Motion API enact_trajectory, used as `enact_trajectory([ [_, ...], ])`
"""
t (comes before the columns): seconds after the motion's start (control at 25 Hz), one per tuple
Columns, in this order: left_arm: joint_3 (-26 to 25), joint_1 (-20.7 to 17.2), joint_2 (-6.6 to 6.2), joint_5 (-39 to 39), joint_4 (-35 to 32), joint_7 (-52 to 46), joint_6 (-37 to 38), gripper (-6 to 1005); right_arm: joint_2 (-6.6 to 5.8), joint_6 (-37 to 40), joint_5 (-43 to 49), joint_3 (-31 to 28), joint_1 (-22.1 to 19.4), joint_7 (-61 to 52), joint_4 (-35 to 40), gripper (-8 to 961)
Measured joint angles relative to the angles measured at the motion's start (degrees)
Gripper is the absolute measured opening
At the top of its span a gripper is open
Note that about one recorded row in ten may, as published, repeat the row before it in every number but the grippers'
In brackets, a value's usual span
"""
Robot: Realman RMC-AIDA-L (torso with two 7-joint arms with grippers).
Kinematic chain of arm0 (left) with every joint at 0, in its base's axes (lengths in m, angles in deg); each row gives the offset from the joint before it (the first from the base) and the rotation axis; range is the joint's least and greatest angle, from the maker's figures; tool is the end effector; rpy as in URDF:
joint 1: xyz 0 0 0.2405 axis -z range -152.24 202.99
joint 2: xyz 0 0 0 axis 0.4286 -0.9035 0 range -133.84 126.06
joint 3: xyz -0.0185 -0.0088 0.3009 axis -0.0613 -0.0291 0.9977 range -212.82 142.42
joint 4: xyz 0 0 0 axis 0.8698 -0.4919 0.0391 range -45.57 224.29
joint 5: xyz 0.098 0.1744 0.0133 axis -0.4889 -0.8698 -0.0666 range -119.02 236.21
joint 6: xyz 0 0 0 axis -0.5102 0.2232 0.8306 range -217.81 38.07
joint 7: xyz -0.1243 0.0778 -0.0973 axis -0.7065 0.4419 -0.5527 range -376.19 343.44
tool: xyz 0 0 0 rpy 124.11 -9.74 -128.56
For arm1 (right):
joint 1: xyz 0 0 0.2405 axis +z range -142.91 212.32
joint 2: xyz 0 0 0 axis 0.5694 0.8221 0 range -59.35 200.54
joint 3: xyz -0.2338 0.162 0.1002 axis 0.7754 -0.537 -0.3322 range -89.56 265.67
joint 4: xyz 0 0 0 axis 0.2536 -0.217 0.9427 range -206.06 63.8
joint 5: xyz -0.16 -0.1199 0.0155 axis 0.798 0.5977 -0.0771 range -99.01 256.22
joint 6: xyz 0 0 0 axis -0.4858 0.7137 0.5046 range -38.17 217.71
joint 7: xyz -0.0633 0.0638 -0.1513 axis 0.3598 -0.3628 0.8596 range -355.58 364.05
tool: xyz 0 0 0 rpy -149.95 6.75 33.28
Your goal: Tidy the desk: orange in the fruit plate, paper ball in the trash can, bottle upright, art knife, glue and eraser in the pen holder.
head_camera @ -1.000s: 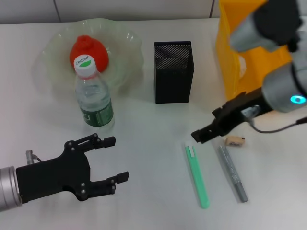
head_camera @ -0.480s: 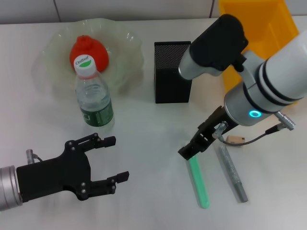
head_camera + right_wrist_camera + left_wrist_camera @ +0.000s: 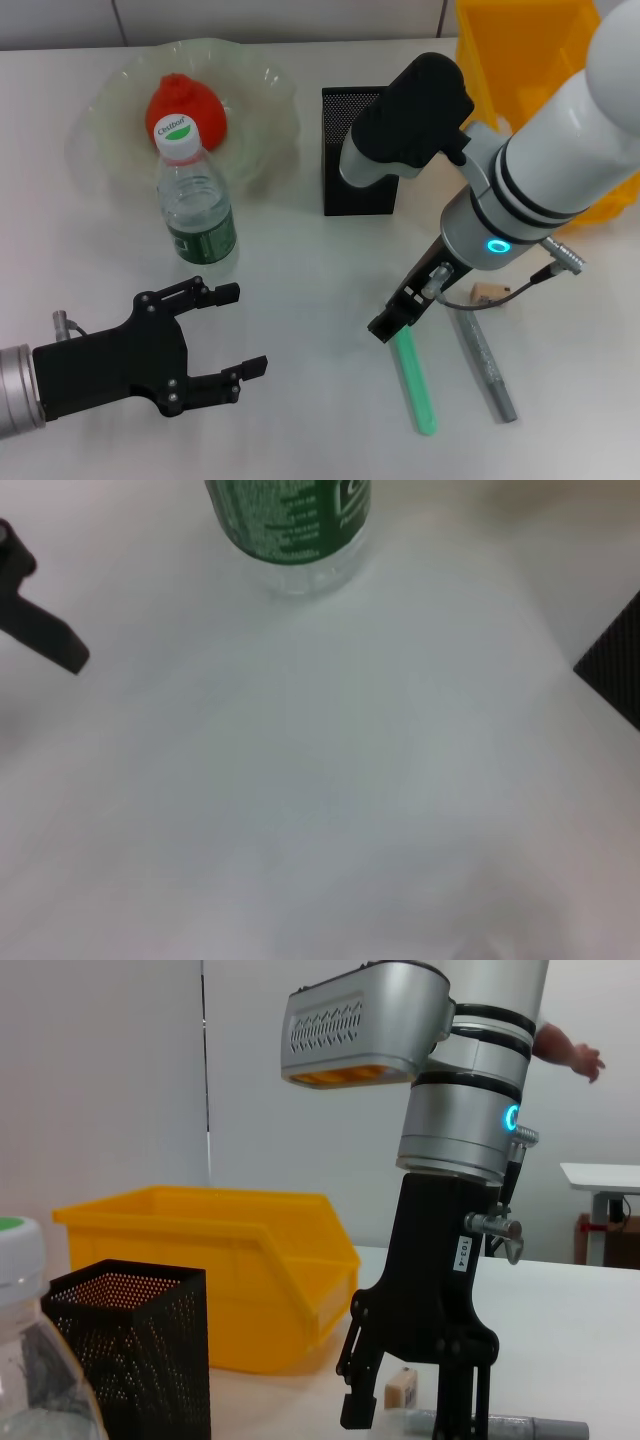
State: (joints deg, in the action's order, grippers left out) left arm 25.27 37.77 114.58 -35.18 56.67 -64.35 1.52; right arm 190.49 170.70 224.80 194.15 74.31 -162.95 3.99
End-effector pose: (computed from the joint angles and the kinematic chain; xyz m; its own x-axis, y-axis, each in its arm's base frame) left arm -0.3205 0.2448 -0.0775 0.8332 0.0679 0.5488 0.2368 -0.9406 -0.2432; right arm 0.1833 0.3458 -0.1331 0.7314 -0.6002 0.3238 -0.4710 -0.7880 -0.3966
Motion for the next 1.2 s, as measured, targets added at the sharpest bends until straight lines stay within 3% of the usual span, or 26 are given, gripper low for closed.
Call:
enact_trajectory([
  [0.2, 0.02, 0.0, 0.0, 0.0, 0.0, 0.57, -0.48, 813, 0.0, -1.11, -0.03, 0.98, 0.31, -0.34, -1.55, 841],
  [0.92, 0.02, 0.06, 0.09, 0.0, 0.47, 0.61, -0.52, 813, 0.0, -1.28, -0.21, 1.13, 0.37, -0.97, -2.5, 513],
  [1.2, 0.0, 0.17, 0.09, 0.0, 0.53, 0.61, -0.52, 812, 0.0, -1.53, -0.64, 1.42, 0.44, -1.04, -2.96, 484],
])
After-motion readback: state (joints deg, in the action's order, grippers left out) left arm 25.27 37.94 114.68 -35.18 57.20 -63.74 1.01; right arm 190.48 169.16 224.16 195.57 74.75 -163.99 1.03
